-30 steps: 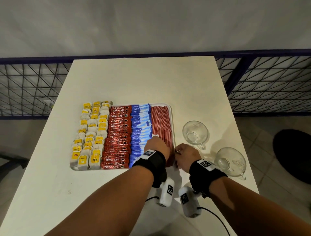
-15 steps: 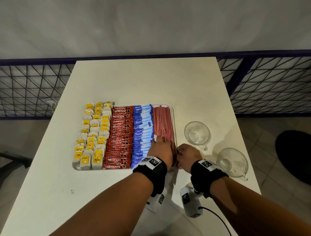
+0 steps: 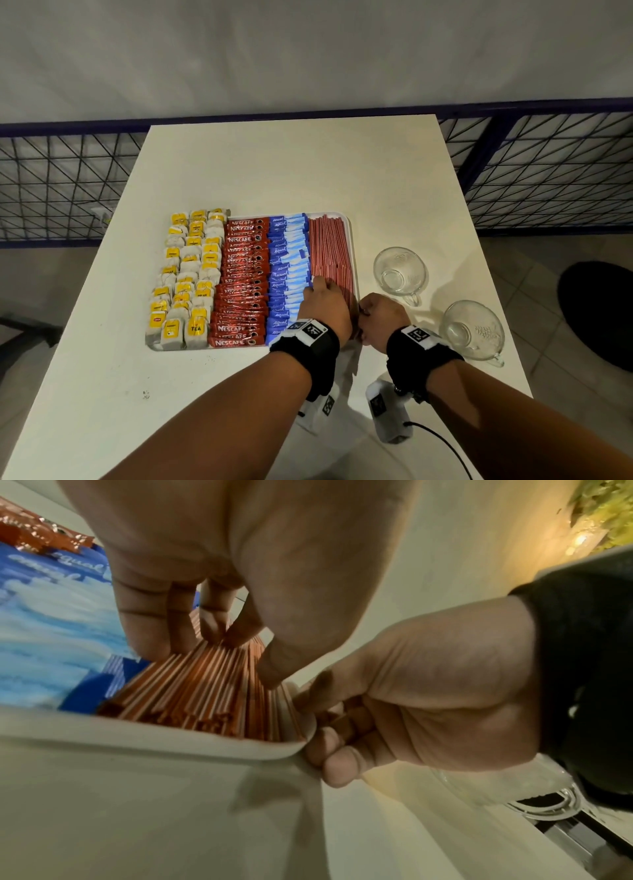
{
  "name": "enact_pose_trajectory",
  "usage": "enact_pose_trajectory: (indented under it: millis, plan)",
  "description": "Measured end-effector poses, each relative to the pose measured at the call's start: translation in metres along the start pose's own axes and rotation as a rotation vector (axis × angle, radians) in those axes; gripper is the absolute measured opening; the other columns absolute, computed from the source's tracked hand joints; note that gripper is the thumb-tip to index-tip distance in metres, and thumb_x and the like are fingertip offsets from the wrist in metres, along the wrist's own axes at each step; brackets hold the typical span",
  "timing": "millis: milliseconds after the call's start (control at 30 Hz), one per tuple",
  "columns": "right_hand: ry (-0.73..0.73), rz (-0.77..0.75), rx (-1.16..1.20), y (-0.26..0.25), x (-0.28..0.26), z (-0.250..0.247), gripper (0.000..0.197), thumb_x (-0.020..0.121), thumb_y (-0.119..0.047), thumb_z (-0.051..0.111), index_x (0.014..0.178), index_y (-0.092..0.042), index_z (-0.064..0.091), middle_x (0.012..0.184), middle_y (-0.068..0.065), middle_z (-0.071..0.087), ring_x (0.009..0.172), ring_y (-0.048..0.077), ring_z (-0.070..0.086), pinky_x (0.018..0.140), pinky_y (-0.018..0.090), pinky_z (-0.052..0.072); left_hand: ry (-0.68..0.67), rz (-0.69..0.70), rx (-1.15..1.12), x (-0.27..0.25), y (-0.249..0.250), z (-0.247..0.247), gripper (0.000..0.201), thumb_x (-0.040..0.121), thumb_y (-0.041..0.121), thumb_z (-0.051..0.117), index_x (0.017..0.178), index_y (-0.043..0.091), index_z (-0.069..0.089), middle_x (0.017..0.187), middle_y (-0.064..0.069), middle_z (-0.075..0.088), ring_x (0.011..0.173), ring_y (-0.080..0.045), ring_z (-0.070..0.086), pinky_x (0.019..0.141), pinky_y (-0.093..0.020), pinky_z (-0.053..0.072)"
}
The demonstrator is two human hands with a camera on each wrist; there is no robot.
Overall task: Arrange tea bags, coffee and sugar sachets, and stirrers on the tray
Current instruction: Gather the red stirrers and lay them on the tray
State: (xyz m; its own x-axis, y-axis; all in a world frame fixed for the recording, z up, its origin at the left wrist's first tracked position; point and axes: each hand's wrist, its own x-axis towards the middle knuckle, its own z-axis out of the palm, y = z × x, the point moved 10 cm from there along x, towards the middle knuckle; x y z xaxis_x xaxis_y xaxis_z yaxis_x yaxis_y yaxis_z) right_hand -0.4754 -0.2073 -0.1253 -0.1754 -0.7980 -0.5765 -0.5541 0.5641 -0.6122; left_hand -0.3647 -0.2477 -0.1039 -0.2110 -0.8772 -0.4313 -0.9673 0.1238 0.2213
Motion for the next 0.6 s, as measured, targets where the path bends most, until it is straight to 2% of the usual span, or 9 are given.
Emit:
enact_pose_trajectory:
  millis: [133,233,300,367,433,533,600]
  plan:
    - [-0.01,0.022,0.046,0.001,-0.001,0.001,0.015,0.081,-0.014,0.052,0.074,-0.027,0.051,0.083,0.014,0.068,0.077,0.033,0.068,0.078,0.044,0.057,0.017,0.001,-0.027,-0.001,-0.003,-0.007,0.048,0.088,0.022,0.056,0.131,0.004,0.044,0.133,-0.015,0.034,0.116,-0.032,0.044,0.097,-0.038,0.043]
    - [-0.017,0.043,0.112,-0.002,-0.005,0.001,0.011,0.083,-0.015,0.056,0.076,-0.022,0.052,0.071,0.012,0.064,0.061,0.03,0.064,0.066,0.043,0.057,0.133,0.037,-0.154,-0.008,-0.02,-0.041,0.029,0.092,0.019,0.048,0.118,0.006,0.053,0.125,-0.015,0.041,0.109,-0.033,0.049,0.094,-0.04,0.044]
    - [-0.018,0.027,0.097,-0.001,-0.004,0.003,0.008,0.077,-0.024,0.059,0.075,-0.024,0.051,0.072,0.01,0.064,0.064,0.03,0.064,0.068,0.044,0.056,0.234,0.012,-0.188,-0.014,-0.049,-0.07,0.031,0.095,0.019,0.046,0.121,0.005,0.055,0.126,-0.016,0.044,0.112,-0.033,0.05,0.098,-0.037,0.042]
    - [-0.034,0.02,0.041,0.005,0.001,0.007,0.01,0.071,-0.031,0.058,0.073,-0.025,0.051,0.077,0.01,0.067,0.073,0.032,0.067,0.074,0.046,0.058,0.342,-0.088,-0.218,-0.024,-0.098,-0.095,0.034,0.095,0.017,0.048,0.125,0.003,0.055,0.128,-0.019,0.047,0.114,-0.035,0.05,0.098,-0.035,0.039]
    - [-0.031,0.025,0.02,0.003,-0.002,0.008,0.012,0.071,-0.032,0.06,0.076,-0.021,0.054,0.076,0.011,0.069,0.075,0.033,0.068,0.073,0.046,0.058,0.413,-0.238,-0.235,-0.039,-0.156,-0.109,0.034,0.094,0.015,0.049,0.125,0.003,0.056,0.128,-0.023,0.05,0.115,-0.038,0.05,0.097,-0.037,0.039]
    - [0.008,0.062,0.017,0.001,-0.01,0.007,0.013,0.082,-0.027,0.062,0.083,-0.015,0.056,0.07,0.013,0.07,0.066,0.031,0.069,0.065,0.044,0.059,0.379,-0.484,-0.232,-0.066,-0.24,-0.105,0.032,0.096,0.012,0.049,0.125,-0.001,0.057,0.131,-0.025,0.051,0.121,-0.038,0.046,0.101,-0.036,0.033]
    - [0.035,0.104,0.043,0.005,-0.014,0.008,0.012,0.084,-0.024,0.061,0.085,-0.014,0.056,0.068,0.014,0.069,0.06,0.031,0.068,0.059,0.04,0.06,0.321,-0.653,-0.296,-0.088,-0.295,-0.089,0.035,0.096,0.016,0.051,0.126,-0.002,0.057,0.131,-0.024,0.054,0.123,-0.038,0.047,0.101,-0.035,0.035]
